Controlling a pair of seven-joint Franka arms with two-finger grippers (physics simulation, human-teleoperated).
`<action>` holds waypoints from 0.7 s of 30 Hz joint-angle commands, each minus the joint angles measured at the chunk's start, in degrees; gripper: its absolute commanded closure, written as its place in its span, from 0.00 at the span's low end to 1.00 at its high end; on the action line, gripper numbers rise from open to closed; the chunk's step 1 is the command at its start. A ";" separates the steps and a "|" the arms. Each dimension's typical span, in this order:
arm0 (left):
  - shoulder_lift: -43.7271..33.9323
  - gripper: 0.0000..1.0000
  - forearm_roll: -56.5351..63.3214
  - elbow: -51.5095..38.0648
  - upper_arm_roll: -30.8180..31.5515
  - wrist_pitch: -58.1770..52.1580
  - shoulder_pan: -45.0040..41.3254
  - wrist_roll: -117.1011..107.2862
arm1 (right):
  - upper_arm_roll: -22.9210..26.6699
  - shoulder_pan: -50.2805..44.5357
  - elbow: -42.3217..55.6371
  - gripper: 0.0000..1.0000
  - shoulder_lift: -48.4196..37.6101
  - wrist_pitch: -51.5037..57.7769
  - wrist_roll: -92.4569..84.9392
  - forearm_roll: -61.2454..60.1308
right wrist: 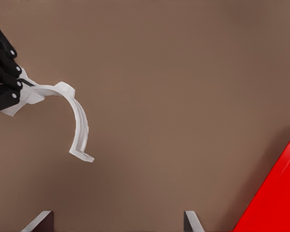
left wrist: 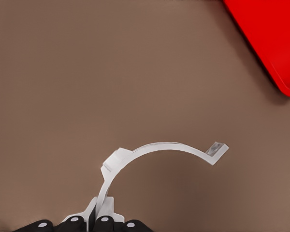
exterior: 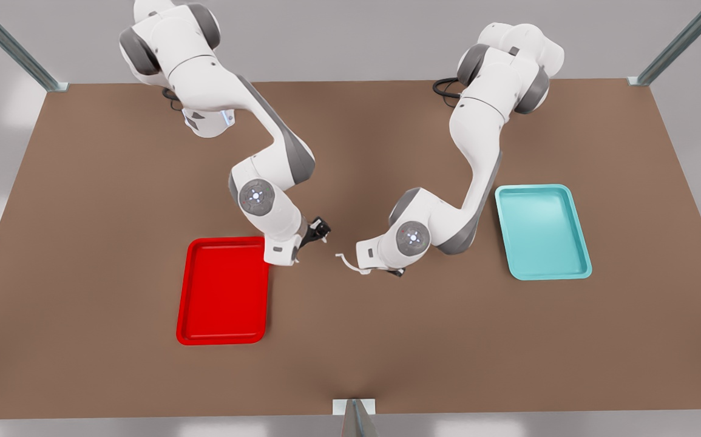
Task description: Take the drainage pipe clamp from the left arm, pass it to the right arm, and place it in the plate on the right side
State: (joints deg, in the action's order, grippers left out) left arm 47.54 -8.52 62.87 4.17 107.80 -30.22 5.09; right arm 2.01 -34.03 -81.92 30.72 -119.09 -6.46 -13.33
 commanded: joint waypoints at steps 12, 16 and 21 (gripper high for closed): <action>0.10 0.79 -0.27 0.06 0.92 -0.40 -0.27 -29.61 | -0.69 -1.65 3.34 0.00 7.95 -15.64 -0.49 -3.29; -0.16 0.79 -0.18 -0.03 1.54 -0.66 -0.10 -29.61 | -1.49 -1.74 3.43 0.00 9.79 -17.93 -0.66 -3.29; -0.08 0.79 -0.18 -0.03 1.63 -0.75 -0.10 -29.61 | -1.66 -1.91 2.55 0.00 10.59 -18.63 -0.75 -3.29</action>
State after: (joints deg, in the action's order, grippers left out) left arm 47.54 -8.54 62.88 5.78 107.18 -30.32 -15.66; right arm 0.37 -35.91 -79.29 41.25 -135.92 -6.52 -16.45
